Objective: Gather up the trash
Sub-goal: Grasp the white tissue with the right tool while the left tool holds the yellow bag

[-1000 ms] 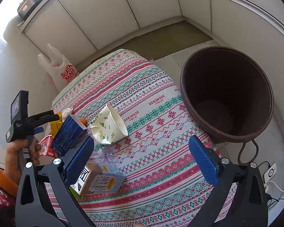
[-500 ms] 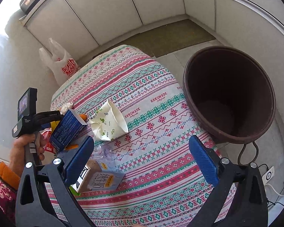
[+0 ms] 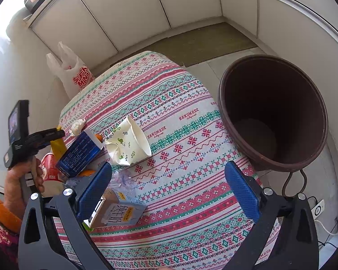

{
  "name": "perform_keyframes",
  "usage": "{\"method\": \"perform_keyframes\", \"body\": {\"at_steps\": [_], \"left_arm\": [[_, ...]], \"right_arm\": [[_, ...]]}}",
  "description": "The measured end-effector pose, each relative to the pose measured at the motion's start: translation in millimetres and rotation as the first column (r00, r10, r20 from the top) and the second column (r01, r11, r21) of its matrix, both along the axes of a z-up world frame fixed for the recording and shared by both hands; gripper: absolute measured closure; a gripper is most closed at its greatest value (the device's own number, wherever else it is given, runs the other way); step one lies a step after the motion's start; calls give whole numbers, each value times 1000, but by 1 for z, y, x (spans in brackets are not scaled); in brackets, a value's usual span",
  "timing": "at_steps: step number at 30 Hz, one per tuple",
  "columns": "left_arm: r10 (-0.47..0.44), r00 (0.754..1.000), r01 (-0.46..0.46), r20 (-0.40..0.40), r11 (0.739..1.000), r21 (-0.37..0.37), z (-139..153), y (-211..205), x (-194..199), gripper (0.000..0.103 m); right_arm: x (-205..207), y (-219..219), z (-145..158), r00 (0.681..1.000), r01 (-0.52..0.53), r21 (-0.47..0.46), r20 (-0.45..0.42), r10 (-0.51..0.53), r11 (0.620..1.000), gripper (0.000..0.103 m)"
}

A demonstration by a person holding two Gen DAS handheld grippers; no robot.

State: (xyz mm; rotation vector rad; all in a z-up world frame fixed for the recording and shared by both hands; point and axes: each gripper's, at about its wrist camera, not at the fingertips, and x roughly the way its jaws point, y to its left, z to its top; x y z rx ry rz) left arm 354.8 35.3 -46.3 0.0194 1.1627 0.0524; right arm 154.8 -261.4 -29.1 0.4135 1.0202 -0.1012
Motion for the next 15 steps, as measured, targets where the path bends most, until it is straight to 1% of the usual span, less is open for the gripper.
{"method": "perform_keyframes", "body": {"at_steps": [5,7,10,11,13,15], "left_arm": [[-12,993,25,114,994,-109,46,3,-23,76],[-7,984,36,177,987,-158,68,4,-39,77],[-5,968,62,252,974,-220,91,8,-68,78],[-7,963,73,270,970,-233,96,10,-78,78],[-11,953,88,303,967,-241,104,13,-99,78],[-12,940,91,342,972,-216,110,18,-121,78]], "right_arm": [[0,2,1,1000,-3,-5,8,3,1000,7],[1,5,2,1000,-18,-6,17,18,1000,7],[10,11,9,998,-52,13,24,52,999,7],[15,15,13,997,-66,11,31,65,998,7],[30,28,25,994,-99,-36,35,100,994,7],[55,51,40,985,-164,-89,36,167,982,7]]}}
